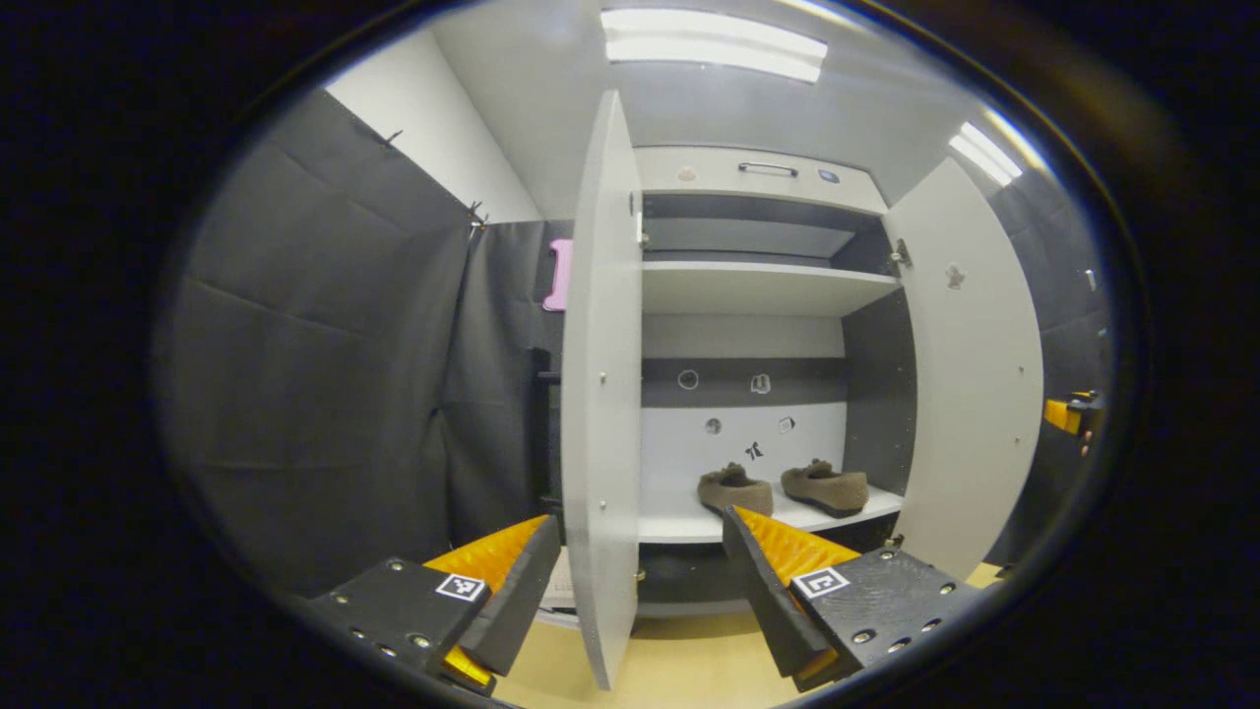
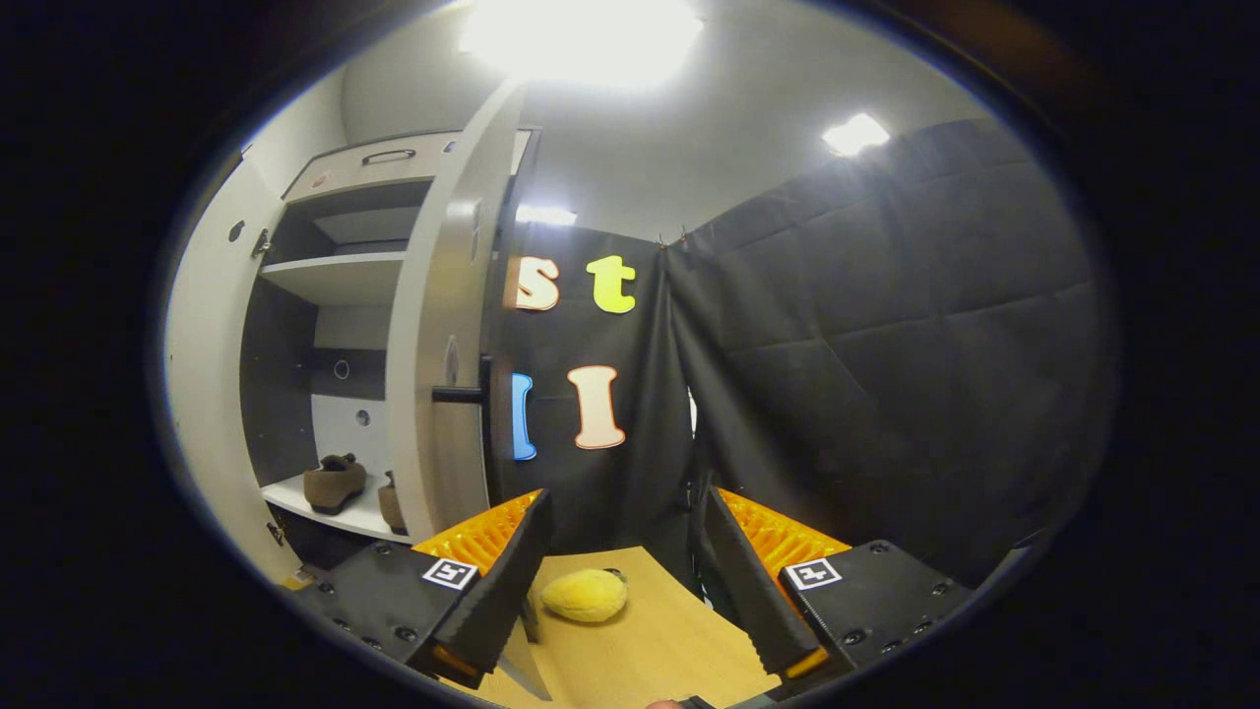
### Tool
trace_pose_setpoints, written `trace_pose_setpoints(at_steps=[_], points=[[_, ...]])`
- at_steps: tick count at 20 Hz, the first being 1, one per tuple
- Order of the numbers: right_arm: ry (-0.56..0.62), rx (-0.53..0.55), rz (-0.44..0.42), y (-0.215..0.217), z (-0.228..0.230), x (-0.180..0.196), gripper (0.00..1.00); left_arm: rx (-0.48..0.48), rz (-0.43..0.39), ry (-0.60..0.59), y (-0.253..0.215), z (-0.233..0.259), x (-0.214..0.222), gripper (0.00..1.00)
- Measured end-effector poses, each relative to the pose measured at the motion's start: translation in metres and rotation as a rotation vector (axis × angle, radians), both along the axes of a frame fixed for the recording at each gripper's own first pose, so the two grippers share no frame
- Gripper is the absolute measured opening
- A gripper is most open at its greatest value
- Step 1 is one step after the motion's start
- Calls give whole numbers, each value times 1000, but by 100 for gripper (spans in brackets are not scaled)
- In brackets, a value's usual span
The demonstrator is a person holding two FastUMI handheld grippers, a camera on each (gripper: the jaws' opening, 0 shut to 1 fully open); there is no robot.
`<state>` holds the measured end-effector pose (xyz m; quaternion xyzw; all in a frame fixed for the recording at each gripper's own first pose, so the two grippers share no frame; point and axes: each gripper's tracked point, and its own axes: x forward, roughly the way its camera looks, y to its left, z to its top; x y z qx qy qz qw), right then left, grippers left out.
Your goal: Grab one shoe with the right hand and put it into the shoe cabinet, grab the other shoe with the left hand and put it into the shoe cabinet; then close the right door with the right hand and the left door with the left hand.
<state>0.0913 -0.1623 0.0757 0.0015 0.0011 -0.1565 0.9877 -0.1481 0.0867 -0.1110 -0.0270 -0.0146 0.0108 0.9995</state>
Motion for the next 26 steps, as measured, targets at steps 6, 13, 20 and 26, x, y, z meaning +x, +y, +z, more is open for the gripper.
trace_pose_setpoints(at_steps=[6,13,20,26], points=[[60,-36,-20,7,-8,25,94,-4,132,15,71,-2,-11,96],[51,-69,-17,23,-3,21,95,5,201,-4,116,8,-6,100],[39,-51,123,77,-5,25,92,-1,186,6,117,4,-3,100],[33,-12,204,109,-6,32,92,-12,220,18,117,5,-8,100]])
